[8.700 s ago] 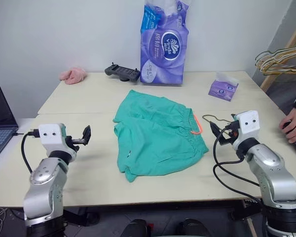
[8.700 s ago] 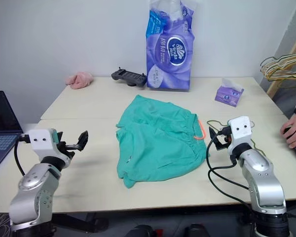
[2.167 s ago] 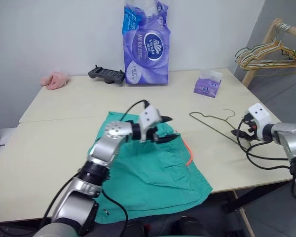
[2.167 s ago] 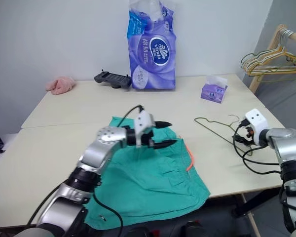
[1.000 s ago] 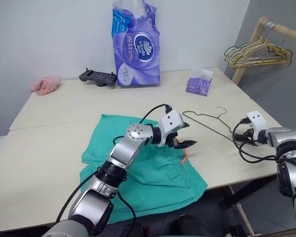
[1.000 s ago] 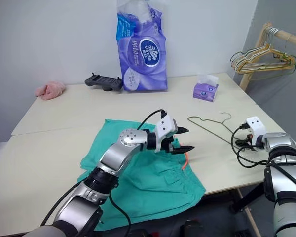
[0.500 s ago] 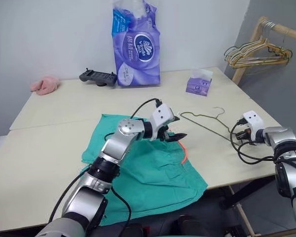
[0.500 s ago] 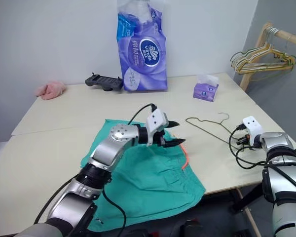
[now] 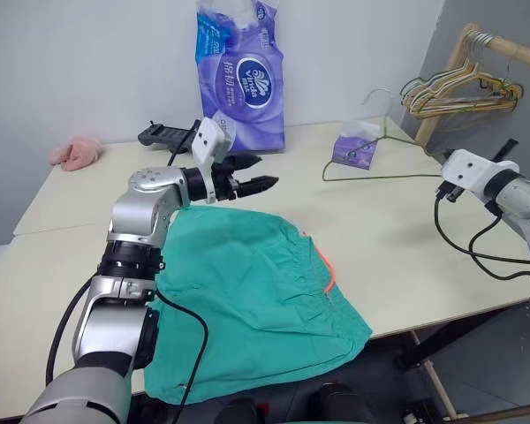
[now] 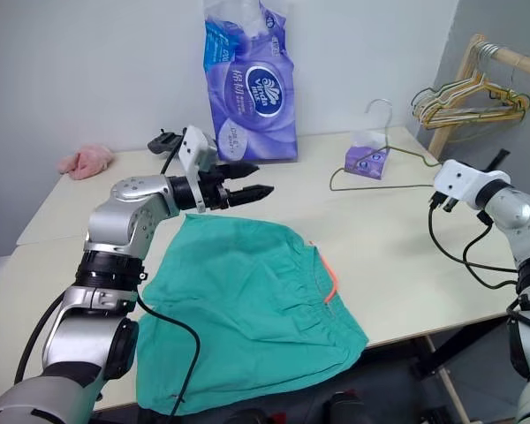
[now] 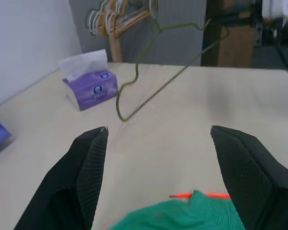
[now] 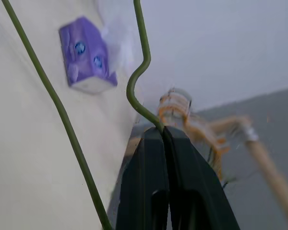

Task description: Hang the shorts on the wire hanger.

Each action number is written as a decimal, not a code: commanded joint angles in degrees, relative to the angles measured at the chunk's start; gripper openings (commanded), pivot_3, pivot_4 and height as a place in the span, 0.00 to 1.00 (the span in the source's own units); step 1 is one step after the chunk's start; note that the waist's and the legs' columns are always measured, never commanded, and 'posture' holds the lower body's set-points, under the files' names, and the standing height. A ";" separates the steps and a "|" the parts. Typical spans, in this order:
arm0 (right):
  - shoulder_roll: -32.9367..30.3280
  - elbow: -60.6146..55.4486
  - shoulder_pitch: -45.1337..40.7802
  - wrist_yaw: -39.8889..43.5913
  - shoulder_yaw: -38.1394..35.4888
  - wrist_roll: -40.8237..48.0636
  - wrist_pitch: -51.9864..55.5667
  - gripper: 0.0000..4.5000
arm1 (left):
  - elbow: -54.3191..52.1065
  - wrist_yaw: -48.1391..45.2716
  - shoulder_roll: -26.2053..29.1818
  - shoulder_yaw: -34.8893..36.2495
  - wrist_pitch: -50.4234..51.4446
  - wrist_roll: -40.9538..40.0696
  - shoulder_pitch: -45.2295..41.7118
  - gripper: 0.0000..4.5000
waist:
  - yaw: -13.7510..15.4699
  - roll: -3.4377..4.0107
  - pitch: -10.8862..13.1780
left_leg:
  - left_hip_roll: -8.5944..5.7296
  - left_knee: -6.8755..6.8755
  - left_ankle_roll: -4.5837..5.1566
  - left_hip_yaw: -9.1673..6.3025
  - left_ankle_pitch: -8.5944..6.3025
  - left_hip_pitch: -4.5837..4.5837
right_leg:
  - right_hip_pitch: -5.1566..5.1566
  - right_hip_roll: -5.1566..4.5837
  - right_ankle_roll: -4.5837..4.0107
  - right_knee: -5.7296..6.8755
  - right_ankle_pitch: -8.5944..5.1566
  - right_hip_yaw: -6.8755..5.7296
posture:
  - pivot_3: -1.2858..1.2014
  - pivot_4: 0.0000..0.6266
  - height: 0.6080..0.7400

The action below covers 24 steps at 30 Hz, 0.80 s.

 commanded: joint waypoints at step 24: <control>3.21 -31.02 -1.16 3.86 -2.40 3.61 -7.49 0.00 | 12.77 -9.37 -0.98 -7.63 -14.17 9.32 -2.56 0.81 | -1.37 -0.13 -0.02 | 0.05 -0.02 0.08 0.04 -0.05 0.03 | -0.01 0.06 -0.20 0.02 0.15 0.04 | 0.49 0.02 1.00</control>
